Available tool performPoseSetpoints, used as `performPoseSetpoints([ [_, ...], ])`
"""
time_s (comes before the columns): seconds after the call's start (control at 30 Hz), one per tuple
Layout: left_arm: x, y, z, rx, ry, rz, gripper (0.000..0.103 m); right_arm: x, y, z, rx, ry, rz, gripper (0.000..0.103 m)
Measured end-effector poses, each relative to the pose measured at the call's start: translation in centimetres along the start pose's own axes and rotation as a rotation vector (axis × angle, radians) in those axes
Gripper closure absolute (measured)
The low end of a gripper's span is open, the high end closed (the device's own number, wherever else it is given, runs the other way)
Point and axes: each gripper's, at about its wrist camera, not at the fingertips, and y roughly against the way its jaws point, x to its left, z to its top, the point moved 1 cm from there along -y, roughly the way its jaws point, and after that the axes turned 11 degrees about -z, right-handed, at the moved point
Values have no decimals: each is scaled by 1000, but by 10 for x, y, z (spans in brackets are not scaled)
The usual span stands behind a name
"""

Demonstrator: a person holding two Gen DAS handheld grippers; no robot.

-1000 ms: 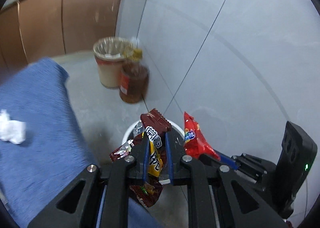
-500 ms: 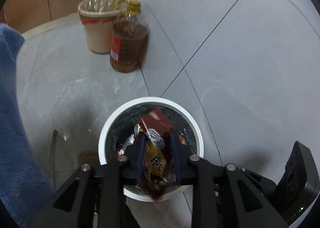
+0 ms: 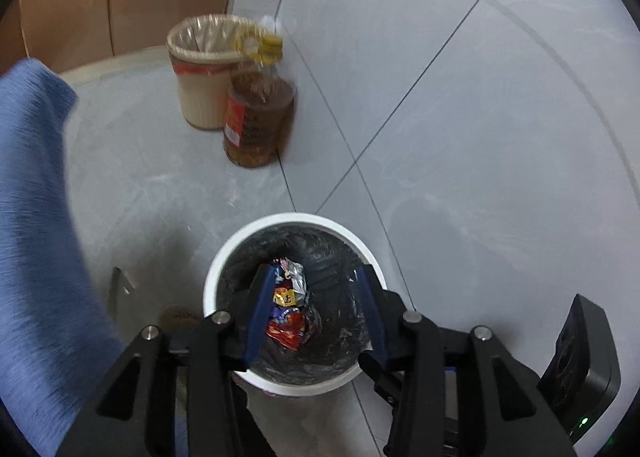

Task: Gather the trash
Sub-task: 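Carry both snack bags over the white bin and open both grippers, then move both grippers back over the remaining trash on the table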

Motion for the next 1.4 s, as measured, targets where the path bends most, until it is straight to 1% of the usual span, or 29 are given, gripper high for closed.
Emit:
performPoseSetpoints([
  [0.13, -11, 45, -6, -79, -32, 50, 62, 10, 31, 3, -56, 6, 11, 59],
  [0.3, -22, 114, -24, -206, -62, 122, 62, 21, 78, 7, -136, 11, 25, 57],
  [0.33, -26, 133, -32, -246, -74, 149, 62, 24, 89, 7, -156, 15, 29, 56],
  [0.4, -30, 160, -43, -302, -94, 196, 62, 31, 114, 7, -199, 26, 40, 55],
  [0.43, -33, 177, -52, -337, -108, 232, 62, 37, 130, 7, -229, 36, 47, 54],
  [0.53, -37, 213, -72, -405, -119, 292, 62, 54, 170, 6, -301, 60, 71, 50],
  [0.6, -40, 245, -89, -466, -123, 343, 62, 66, 193, 6, -350, 80, 86, 47],
  [0.63, -41, 259, -98, -491, -130, 379, 60, 71, 202, 5, -370, 90, 92, 45],
  [0.7, -42, 281, -111, -533, -136, 424, 56, 82, 224, 1, -414, 111, 107, 42],
  [0.77, -43, 307, -128, -574, -124, 458, 44, 92, 247, -3, -462, 127, 124, 39],
  [0.8, -43, 319, -136, -597, -116, 471, 42, 96, 255, -5, -480, 132, 130, 38],
  [0.87, -45, 339, -149, -640, -107, 498, 40, 103, 275, -8, -520, 143, 141, 32],
  [0.93, -49, 357, -162, -674, -107, 525, 38, 110, 292, -10, -559, 150, 148, 29],
  [1.0, -52, 376, -176, -714, -103, 560, 37, 112, 302, -11, -585, 156, 153, 28],
  [1.07, -56, 392, -188, -746, -105, 588, 35, 116, 316, -16, -616, 163, 153, 21],
  [1.13, -59, 407, -200, -779, -106, 616, 33, 120, 327, -19, -643, 171, 153, 18],
  [1.3, -63, 429, -225, -835, -98, 659, 28, 130, 343, -29, -663, 199, 148, 14],
  [1.4, -62, 434, -235, -848, -95, 679, 27, 135, 346, -34, -667, 215, 141, 9],
])
